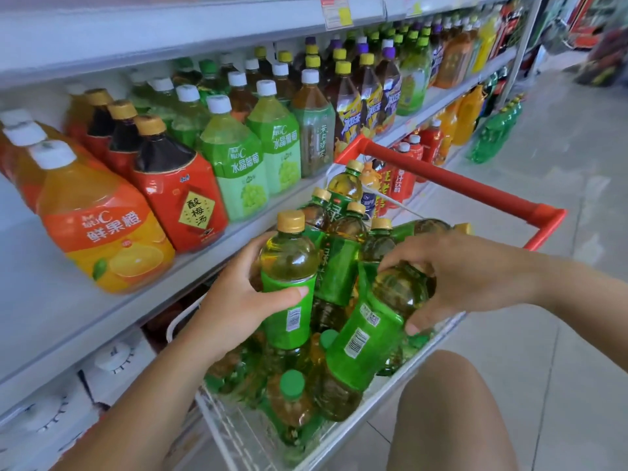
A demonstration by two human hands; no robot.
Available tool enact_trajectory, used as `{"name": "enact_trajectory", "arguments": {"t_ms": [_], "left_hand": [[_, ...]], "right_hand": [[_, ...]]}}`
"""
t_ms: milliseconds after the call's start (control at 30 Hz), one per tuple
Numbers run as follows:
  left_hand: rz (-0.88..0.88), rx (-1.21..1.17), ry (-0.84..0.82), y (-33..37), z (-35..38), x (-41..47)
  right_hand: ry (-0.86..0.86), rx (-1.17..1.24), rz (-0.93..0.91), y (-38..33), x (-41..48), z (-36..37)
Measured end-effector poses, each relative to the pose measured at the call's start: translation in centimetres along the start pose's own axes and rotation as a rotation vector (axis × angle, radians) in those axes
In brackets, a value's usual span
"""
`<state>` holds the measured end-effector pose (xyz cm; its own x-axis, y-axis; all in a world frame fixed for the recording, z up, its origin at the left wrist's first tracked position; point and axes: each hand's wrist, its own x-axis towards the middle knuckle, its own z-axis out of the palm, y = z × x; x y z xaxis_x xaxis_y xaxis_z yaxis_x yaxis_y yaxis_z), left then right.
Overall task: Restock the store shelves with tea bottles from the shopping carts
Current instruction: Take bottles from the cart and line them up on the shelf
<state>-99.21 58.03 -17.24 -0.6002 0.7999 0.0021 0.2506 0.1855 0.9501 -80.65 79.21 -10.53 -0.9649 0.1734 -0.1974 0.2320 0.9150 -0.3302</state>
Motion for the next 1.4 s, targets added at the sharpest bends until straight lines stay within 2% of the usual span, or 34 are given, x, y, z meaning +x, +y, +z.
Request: {"name": "enact_trajectory", "arguments": {"t_ms": [100, 167, 233, 367, 533, 633, 733, 800, 867, 967, 1133, 1233, 1333, 1400], "left_hand": [[0.025, -0.099, 0.09, 0.4, -1.5, -0.4], [0.026, -0.177, 0.139, 0.5, -2.7, -0.5], [0.02, -0.226, 0.134, 0.5, -3.6, -0.7], [-0.017, -0.265, 0.087, -0.1, -3.8, -0.8], [-0.085, -0.285, 0.085, -1.4, -2.6, -0.1], [-0.098, -0.293, 0.097, -2.4, -2.3, 0.1], [-0.095, -0.321, 0.113, -2.7, -2.4, 0.1], [-0.099, -0.345, 0.116, -2.7, -2.4, 0.1], [-0.108, -0.345, 0.109, -2.7, -2.4, 0.0], [-0.108, -0.338, 0.138, -2.3, -2.6, -0.3], [-0.075, -0.295, 0.141, -1.5, -3.2, -0.8], [-0.019, -0.308, 0.234, -0.9, -3.8, -1.4], [0.07, -0.321, 0.348, 1.1, -5.3, -2.3], [0.121, -0.294, 0.412, 2.8, -7.1, -2.8]], "right_hand": [[0.066, 0.184, -0.03, -2.2, 1.9, -1.6], [0.091, 0.21, -0.068, -3.5, 3.2, -2.5], [0.14, 0.234, -0.08, -4.6, 4.2, -3.4], [0.345, 0.371, -0.097, -5.8, 6.5, -3.5], [0.446, 0.464, -0.008, -5.7, 10.0, 0.9], [0.39, 0.691, 0.062, -4.9, 10.5, 4.1], [0.283, 0.965, 0.014, -4.7, 10.1, 6.5], [0.291, 1.119, -0.019, -4.8, 10.2, 7.6], [0.309, 1.216, 0.034, -5.0, 10.4, 8.6], [0.268, 1.181, 0.098, -5.3, 10.6, 10.0], [0.218, 1.144, 0.058, -6.2, 10.6, 9.1], [0.286, 1.183, 0.0, -7.5, 10.4, 8.3], [0.365, 1.224, -0.133, -10.3, 10.5, 6.3], [0.356, 1.216, -0.24, -12.4, 11.0, 4.7]]}}
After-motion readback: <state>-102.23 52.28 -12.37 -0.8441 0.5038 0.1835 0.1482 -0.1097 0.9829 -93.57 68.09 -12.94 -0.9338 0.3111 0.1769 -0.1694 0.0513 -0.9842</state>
